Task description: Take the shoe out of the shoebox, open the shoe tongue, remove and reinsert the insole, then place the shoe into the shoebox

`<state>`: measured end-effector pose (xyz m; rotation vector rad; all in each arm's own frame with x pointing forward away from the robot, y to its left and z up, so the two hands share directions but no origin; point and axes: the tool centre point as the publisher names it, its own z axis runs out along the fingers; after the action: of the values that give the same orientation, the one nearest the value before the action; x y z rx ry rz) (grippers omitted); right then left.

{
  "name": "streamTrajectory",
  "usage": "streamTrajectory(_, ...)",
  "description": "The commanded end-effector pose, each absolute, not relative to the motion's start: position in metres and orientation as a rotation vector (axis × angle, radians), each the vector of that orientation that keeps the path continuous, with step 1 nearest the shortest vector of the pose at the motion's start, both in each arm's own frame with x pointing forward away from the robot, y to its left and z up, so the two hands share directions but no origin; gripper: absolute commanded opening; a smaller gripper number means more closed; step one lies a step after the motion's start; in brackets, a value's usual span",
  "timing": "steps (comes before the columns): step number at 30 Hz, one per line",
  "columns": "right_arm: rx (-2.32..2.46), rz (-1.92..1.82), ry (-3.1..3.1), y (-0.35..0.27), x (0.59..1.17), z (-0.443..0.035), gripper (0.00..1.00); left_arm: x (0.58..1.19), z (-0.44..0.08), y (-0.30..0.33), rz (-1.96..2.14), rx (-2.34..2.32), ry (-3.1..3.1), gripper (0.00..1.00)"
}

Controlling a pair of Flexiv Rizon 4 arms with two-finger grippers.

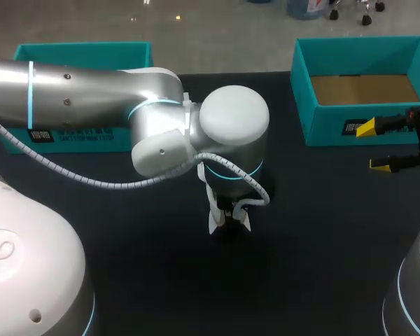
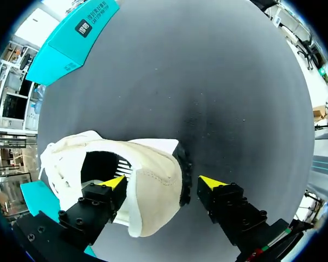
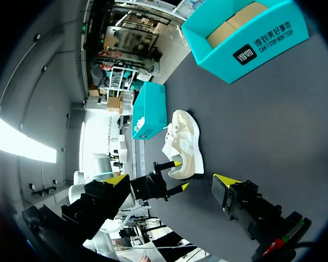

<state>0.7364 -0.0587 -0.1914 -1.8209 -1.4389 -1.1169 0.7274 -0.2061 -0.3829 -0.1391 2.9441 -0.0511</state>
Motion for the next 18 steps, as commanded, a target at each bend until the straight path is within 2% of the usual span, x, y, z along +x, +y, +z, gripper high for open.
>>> streamTrajectory(1, -1.826, -1.113, -1.440, -0.058, 0.736, -0.191, 1.00, 0.731, -0.388, -0.208, -0.047, -0.124, 2.959, 0.87)
streamTrajectory(2, -1.826, -1.113, -1.440, -0.058, 0.736, -0.191, 1.00, 0.731, -0.389, -0.209, -0.047, -0.124, 2.960, 0.84)
streamTrajectory(4, -1.826, -1.113, -1.440, -0.058, 0.736, -0.191, 1.00, 0.732, -0.391, -0.209, -0.047, -0.130, 2.964, 0.68)
streamTrajectory(10, -1.826, -1.113, -1.440, -0.058, 0.736, -0.191, 1.00, 0.731, -0.397, -0.207, -0.049, -0.140, 2.986, 0.63)
streamTrajectory(13, -1.826, -1.113, -1.440, -0.058, 0.736, -0.191, 1.00, 0.730, -0.397, -0.206, -0.068, -0.133, 2.998, 0.41)
streamTrajectory(15, -1.826, -1.113, -1.440, -0.058, 0.736, -0.191, 1.00, 0.728, -0.394, -0.205, -0.070, -0.129, 3.000, 0.17)
streamTrajectory(16, -1.826, -1.113, -1.440, -0.058, 0.736, -0.191, 1.00, 0.726, -0.392, -0.205, -0.078, -0.120, 3.003, 0.00)
streamTrajectory(18, -1.826, -1.113, -1.440, -0.058, 0.736, -0.191, 1.00, 0.724, -0.387, -0.204, -0.089, -0.110, 3.007, 0.00)
